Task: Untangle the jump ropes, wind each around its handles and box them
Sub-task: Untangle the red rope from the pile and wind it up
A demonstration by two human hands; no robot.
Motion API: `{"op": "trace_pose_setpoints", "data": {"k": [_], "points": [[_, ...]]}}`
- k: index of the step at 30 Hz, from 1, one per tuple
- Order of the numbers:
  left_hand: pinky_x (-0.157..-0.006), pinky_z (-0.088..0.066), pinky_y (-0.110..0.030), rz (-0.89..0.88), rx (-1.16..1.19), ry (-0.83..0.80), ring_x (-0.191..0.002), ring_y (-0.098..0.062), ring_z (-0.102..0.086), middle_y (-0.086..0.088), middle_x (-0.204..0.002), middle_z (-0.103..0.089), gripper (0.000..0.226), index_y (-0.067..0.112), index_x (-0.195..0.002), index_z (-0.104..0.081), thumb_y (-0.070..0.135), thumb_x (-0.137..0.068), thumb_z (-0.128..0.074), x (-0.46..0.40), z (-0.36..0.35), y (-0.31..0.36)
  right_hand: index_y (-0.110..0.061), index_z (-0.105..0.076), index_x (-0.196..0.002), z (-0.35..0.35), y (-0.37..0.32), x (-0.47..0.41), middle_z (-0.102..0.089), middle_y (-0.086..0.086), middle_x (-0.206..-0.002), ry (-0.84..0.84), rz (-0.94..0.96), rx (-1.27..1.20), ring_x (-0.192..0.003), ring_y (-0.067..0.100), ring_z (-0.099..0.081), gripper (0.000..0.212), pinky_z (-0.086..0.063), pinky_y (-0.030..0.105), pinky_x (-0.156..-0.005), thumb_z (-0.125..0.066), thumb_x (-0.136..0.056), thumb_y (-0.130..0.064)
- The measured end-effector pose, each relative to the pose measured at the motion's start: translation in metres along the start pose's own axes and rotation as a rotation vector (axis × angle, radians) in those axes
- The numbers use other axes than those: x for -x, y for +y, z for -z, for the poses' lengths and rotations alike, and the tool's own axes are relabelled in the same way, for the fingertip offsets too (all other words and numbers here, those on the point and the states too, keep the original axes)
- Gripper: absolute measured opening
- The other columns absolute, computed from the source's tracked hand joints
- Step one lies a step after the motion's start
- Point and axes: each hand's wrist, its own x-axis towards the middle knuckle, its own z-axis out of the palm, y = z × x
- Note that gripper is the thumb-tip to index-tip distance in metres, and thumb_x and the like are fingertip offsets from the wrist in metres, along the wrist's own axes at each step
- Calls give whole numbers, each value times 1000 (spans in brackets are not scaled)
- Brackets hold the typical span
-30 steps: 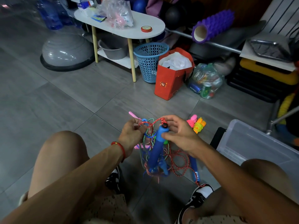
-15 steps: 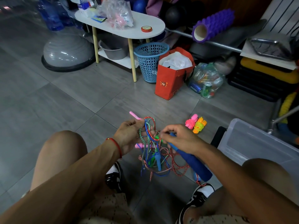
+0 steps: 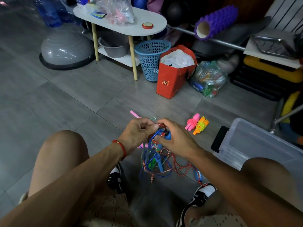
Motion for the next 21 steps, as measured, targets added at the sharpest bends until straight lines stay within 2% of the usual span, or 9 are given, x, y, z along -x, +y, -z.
{"op": "trace_pose_setpoints", "data": {"k": [4,6,9,12,14,16,19,21], "points": [[-85,-59,-43,25,-32,-105,-94,-38,-71,-17,-93,-75,10,5,-99,-75,11,-92,-70,1,4,3,-27,-62,-91,-2,4,-1,-54,-9,-85,48,-42,73,-77,11,-56,14,-48,36,-64,-68,-83,-37],[-85,-59,-43,10,-85,-133,-96,-39,-69,-18,-95,-74,11,8,-102,-74,8,-92,-70,0,6,4,-26,-65,-85,-3,7,-1,-54,-7,-82,61,-70,75,-75,12,-55,16,-48,38,-64,-67,-84,-41],[-78,-59,-47,-96,-237,-141,-86,-36,-69,-14,-92,-71,12,11,-104,-69,7,-92,-69,-1,5,8,-28,-66,-86,-2,9,-4,-55,-6,-82,89,-94,47,-76,14,-55,18,-49,39,-66,-66,-83,-46],[-63,-59,-38,-88,-319,-171,-66,-26,-68,-7,-89,-69,15,12,-108,-62,8,-94,-67,-1,3,14,-33,-62,-95,0,7,-4,-56,-7,-89,91,-40,105,-80,16,-57,10,-51,40,-68,-64,-85,-36],[-56,-54,-31,4,-264,-194,-57,-18,-64,-10,-83,-69,17,7,-110,-58,4,-94,-65,-1,3,17,-31,-58,-100,0,6,-2,-56,-6,-98,90,27,258,-84,20,-59,14,-50,37,-66,-62,-87,-28],[-52,-50,-28,119,-76,-212,-54,-18,-60,-14,-78,-66,18,0,-110,-57,-2,-94,-63,0,3,18,-28,-55,-104,0,4,0,-55,-5,-105,109,46,357,-86,23,-61,16,-49,36,-66,-61,-89,-26],[-54,-55,-31,200,161,-242,-59,-21,-63,-16,-81,-65,18,-6,-113,-57,-7,-96,-57,2,4,18,-24,-56,-99,-3,4,-1,-57,-3,-101,123,-12,250,-85,23,-60,14,-50,39,-70,-63,-87,-22],[-59,-57,-33,176,156,-217,-65,-23,-65,-12,-82,-66,16,-3,-112,-59,-5,-97,-56,2,5,14,-22,-57,-91,-1,6,-3,-61,-4,-94,74,-87,88,-78,17,-62,12,-49,34,-67,-67,-86,-19]]}}
